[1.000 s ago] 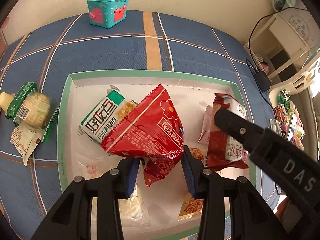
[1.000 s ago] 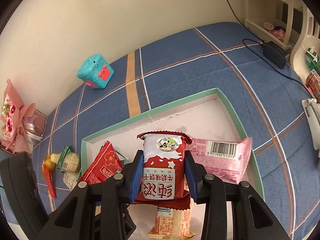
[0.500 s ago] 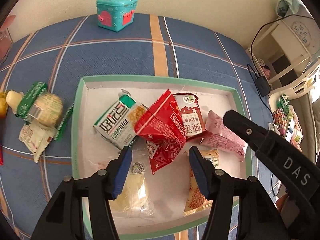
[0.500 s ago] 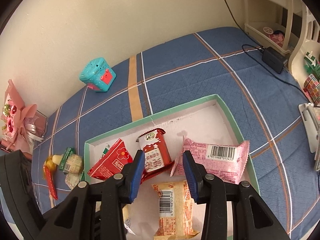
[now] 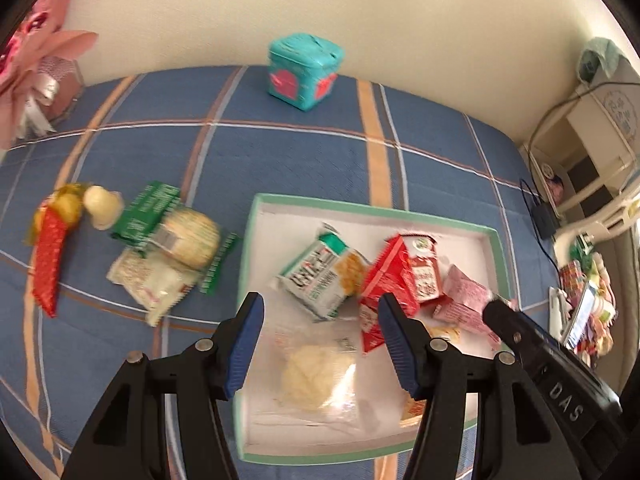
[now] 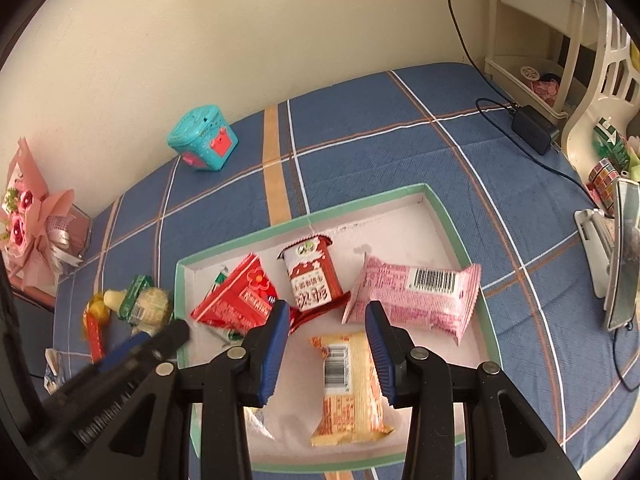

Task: Organize snacks
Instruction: 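Move both open grippers back from the tray toward the snack pile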

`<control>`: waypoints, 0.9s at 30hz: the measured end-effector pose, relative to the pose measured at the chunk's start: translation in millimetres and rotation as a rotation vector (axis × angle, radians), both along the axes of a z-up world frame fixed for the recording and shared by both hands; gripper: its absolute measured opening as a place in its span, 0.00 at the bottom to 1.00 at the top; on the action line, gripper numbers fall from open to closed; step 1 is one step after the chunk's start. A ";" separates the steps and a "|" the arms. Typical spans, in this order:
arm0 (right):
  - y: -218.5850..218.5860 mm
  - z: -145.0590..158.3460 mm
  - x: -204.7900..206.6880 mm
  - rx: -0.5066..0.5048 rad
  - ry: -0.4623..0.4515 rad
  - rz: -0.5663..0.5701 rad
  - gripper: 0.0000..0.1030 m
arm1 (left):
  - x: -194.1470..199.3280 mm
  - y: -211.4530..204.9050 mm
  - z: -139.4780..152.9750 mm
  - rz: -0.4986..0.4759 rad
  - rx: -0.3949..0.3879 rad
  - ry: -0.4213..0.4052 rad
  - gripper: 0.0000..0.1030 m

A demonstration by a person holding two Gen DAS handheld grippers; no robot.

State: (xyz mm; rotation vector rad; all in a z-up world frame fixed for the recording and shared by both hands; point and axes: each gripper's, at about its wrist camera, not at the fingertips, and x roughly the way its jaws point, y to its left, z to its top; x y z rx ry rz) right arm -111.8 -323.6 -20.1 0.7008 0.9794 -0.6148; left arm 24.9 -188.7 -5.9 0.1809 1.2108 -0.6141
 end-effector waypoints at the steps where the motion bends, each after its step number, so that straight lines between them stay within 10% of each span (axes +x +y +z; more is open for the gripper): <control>1: 2.7 0.4 -0.8 -0.002 0.006 0.002 0.41 | 0.8 2.5 1.1 0.008 0.005 -0.008 0.59; 17: 20.4 5.0 -3.0 -0.030 0.042 0.038 0.41 | -5.4 19.4 4.4 0.041 0.029 -0.037 0.59; 27: 20.4 -5.2 2.7 -0.027 0.052 0.059 0.82 | 2.9 31.3 -1.1 0.082 0.071 -0.071 0.83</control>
